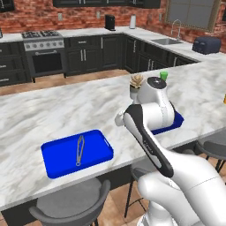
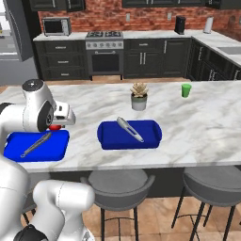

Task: Gather the lemon wedge and tomato from the fridge and place them on a tray on the dining counter. Then gather the fishs from the fridge and place them on the other tray.

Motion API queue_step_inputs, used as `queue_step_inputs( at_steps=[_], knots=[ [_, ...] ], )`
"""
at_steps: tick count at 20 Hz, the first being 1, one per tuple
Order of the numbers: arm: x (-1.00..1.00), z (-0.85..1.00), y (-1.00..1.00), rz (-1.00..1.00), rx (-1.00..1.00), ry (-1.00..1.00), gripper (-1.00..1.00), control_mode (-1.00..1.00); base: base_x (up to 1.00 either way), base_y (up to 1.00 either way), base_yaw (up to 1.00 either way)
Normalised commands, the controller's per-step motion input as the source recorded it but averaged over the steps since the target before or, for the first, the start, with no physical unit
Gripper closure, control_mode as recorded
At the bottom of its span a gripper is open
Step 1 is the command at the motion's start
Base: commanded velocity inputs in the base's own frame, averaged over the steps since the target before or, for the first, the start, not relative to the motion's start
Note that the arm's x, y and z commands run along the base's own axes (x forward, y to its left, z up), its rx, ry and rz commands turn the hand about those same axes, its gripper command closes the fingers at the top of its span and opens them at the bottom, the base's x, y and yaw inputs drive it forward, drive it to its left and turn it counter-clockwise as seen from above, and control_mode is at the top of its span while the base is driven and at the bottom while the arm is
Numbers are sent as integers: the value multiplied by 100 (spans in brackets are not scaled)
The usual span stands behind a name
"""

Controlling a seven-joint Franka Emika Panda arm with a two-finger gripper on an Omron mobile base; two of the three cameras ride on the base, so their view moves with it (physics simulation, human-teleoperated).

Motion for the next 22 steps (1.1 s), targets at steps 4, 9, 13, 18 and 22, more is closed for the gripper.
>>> queue_step_inputs(
  at_steps=[4, 9, 13, 18, 22],
  knots=[
    [0, 0, 0, 0, 0, 0, 100, 100, 0, 0, 0],
    [0, 0, 0, 0, 0, 0, 100, 100, 0, 0, 0],
    [0, 0, 0, 0, 0, 0, 100, 100, 0, 0, 0],
    [0, -1, 19, 1, 0, 3, 100, -100, 0, 4, 0],
    [20, -2, 82, 1, 0, 10, 100, -100, 0, 0, 0]
  ],
)
